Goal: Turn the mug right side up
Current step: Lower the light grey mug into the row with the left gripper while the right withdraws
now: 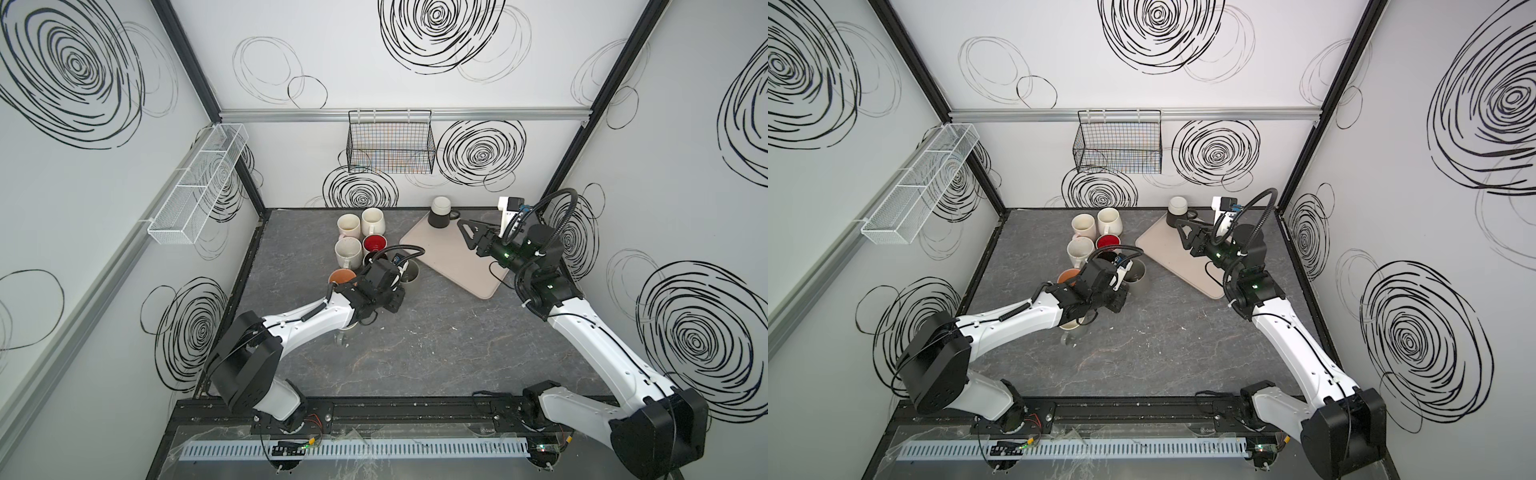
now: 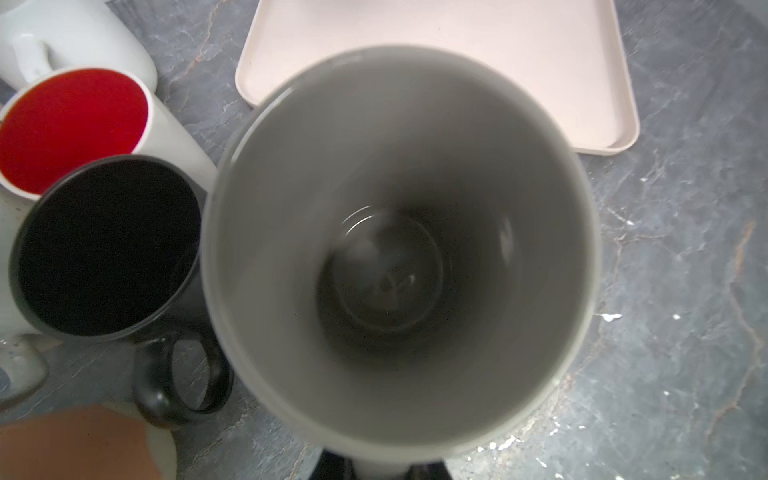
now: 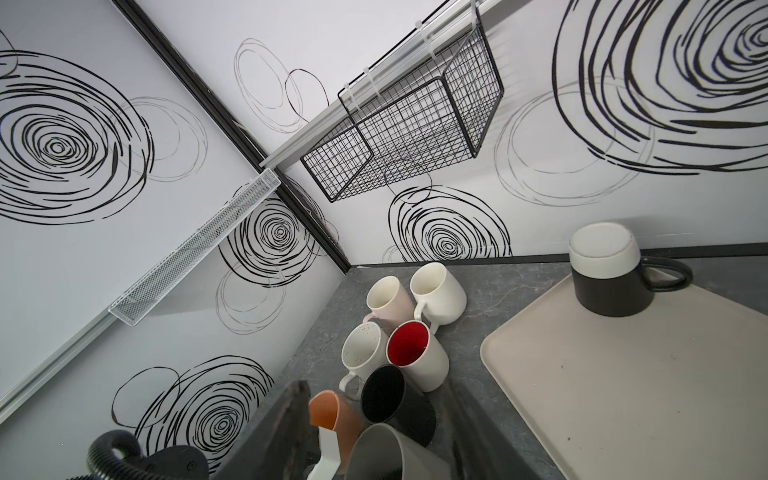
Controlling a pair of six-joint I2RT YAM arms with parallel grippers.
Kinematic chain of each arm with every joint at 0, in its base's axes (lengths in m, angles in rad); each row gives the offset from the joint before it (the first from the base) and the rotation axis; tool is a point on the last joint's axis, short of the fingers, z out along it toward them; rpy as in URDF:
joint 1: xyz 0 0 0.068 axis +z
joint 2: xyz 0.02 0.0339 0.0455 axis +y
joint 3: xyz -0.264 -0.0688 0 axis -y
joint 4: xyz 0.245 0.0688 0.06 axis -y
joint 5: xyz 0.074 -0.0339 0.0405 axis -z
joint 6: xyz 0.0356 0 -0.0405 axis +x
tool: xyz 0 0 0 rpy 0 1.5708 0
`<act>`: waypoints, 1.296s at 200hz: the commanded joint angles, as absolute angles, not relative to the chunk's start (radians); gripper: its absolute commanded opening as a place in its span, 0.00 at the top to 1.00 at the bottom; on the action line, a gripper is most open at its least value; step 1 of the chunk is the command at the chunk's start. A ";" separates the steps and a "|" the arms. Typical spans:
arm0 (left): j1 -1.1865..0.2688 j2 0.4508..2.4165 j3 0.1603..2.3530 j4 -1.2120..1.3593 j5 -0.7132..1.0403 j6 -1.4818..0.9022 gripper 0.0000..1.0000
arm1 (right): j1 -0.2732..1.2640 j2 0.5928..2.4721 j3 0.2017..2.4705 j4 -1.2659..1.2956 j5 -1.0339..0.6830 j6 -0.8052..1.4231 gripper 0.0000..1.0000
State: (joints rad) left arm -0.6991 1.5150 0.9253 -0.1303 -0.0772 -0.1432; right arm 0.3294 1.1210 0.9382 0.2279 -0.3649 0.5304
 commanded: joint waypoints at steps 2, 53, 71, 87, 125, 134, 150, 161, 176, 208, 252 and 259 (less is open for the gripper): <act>-0.676 1.514 0.910 -0.040 -0.114 -0.103 1.00 | 0.317 1.108 0.922 0.220 -0.376 0.534 0.45; -0.670 1.510 0.888 -0.076 -0.154 -0.097 1.00 | 0.307 1.121 0.916 0.233 -0.391 0.545 0.45; -0.666 1.507 0.893 -0.107 -0.169 -0.097 1.00 | 0.305 1.126 0.918 0.232 -0.397 0.546 0.45; -0.654 1.502 0.897 -0.128 -0.168 -0.110 1.00 | 0.304 1.128 0.920 0.231 -0.398 0.546 0.45; -0.628 1.506 0.901 -0.185 -0.178 -0.128 1.00 | 0.300 1.124 0.918 0.226 -0.397 0.551 0.44; -0.625 1.509 0.900 -0.193 -0.182 -0.131 1.00 | 0.299 1.123 0.918 0.223 -0.398 0.549 0.44; -0.623 1.515 0.901 -0.207 -0.193 -0.134 1.00 | 0.299 1.122 0.916 0.223 -0.398 0.550 0.44; -0.622 1.516 0.903 -0.216 -0.200 -0.134 1.00 | 0.297 1.120 0.915 0.223 -0.398 0.550 0.44; -0.621 1.513 0.905 -0.227 -0.210 -0.131 1.00 | 0.296 1.122 0.916 0.222 -0.398 0.551 0.44; -0.616 1.501 0.909 -0.253 -0.216 -0.114 1.00 | 0.293 1.124 0.918 0.220 -0.402 0.552 0.44; -0.601 1.488 0.908 -0.291 -0.196 -0.098 1.00 | 0.290 1.123 0.914 0.219 -0.399 0.554 0.44; -0.600 1.485 0.908 -0.294 -0.196 -0.097 1.00 | 0.289 1.124 0.910 0.221 -0.399 0.554 0.44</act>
State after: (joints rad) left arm -0.6189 1.5196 0.8799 -0.2539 -0.1680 -0.1265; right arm 0.2958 1.1259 0.9211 0.2195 -0.3916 0.5426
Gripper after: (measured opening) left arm 0.158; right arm 0.556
